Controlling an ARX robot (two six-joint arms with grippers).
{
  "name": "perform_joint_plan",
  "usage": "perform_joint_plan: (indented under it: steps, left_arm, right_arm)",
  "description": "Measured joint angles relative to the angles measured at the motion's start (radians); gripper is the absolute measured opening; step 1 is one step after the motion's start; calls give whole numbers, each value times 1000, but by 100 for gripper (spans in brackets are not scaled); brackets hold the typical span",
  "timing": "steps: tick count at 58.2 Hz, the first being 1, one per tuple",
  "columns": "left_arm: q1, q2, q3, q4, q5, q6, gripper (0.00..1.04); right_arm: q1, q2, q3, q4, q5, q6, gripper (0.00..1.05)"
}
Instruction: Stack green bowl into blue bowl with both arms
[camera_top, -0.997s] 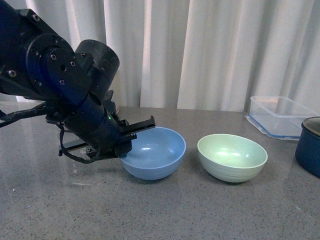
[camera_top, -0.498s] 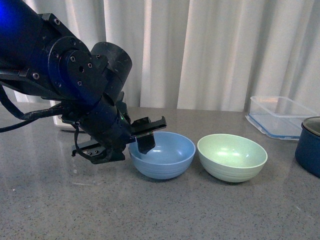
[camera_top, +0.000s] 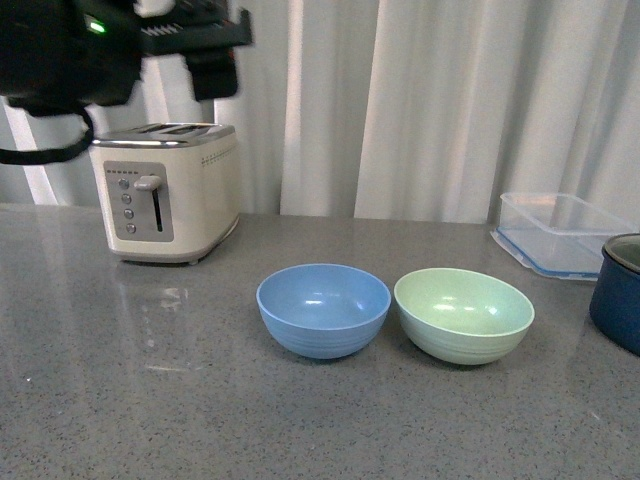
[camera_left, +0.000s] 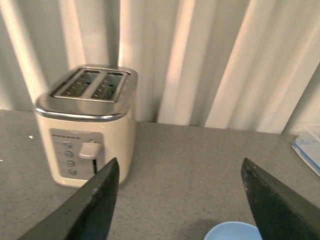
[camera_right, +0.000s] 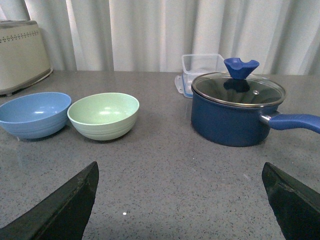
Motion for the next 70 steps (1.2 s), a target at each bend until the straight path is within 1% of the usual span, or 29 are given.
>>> perform_joint_plan:
  steps: [2, 6, 10, 14, 16, 19, 32, 45, 47, 52, 70]
  left_arm:
    - [18, -50, -93, 63, 9, 24, 65]
    - [51, -100, -251, 121, 32, 45, 48]
    - [70, -124, -341, 145, 47, 52, 38]
    - [93, -192, -458, 186, 78, 59, 20]
    - [99, -217, -486, 197, 87, 60, 14]
    - [111, -266, -537, 216, 100, 63, 3]
    - [156, -394, -704, 234, 138, 67, 4]
    - [186, -523, -809, 222, 172, 67, 4]
    - [215, -549, -827, 212, 219, 67, 4]
    - [255, -616, -866, 182, 233, 67, 4]
    - [258, -793, -934, 74, 237, 67, 4]
  right_arm:
    - [0, 0, 0, 0, 0, 0, 95]
    - [0, 0, 0, 0, 0, 0, 95]
    - [0, 0, 0, 0, 0, 0, 95]
    - [0, 0, 0, 0, 0, 0, 95]
    - [0, 0, 0, 0, 0, 0, 95]
    - [0, 0, 0, 0, 0, 0, 95]
    - [0, 0, 0, 0, 0, 0, 95]
    - [0, 0, 0, 0, 0, 0, 95]
    - [0, 0, 0, 0, 0, 0, 95]
    - [0, 0, 0, 0, 0, 0, 95]
    - [0, 0, 0, 0, 0, 0, 95]
